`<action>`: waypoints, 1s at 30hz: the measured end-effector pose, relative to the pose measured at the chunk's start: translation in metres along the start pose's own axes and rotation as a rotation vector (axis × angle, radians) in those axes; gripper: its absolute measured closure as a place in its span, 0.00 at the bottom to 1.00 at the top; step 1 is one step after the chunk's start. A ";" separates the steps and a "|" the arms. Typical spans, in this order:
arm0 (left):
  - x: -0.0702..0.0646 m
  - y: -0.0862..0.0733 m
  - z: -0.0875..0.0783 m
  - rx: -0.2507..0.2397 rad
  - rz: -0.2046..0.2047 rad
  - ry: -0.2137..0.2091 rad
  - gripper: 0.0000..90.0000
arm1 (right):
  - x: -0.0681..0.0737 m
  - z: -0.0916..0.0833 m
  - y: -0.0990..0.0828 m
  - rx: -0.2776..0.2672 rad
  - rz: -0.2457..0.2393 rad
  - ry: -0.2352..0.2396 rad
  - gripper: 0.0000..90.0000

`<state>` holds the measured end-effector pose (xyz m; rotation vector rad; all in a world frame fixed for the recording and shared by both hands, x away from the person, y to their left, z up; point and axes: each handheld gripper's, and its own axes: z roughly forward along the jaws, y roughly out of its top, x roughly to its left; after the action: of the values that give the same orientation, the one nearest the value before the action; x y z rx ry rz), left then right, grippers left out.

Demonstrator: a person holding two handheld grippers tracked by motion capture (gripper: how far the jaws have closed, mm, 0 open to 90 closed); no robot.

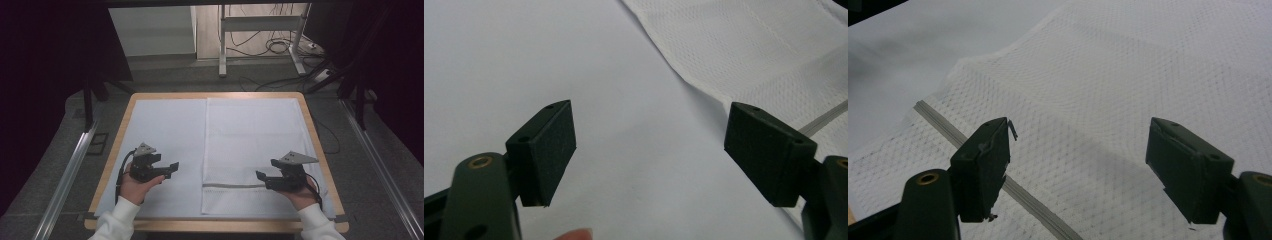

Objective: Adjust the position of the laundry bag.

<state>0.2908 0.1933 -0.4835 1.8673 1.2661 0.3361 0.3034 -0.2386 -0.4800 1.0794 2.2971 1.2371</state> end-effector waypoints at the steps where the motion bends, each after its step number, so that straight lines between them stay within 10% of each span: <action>1: -0.001 0.001 0.000 0.000 0.004 -0.001 0.24 | -0.001 -0.001 0.001 0.000 -0.009 -0.004 0.28; 30: -0.041 0.021 0.029 0.103 0.065 -0.126 0.30 | -0.002 0.000 0.003 0.004 -0.034 -0.034 0.28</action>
<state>0.3035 0.1403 -0.4766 1.9876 1.1596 0.1873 0.3063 -0.2392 -0.4777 1.0501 2.2838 1.1925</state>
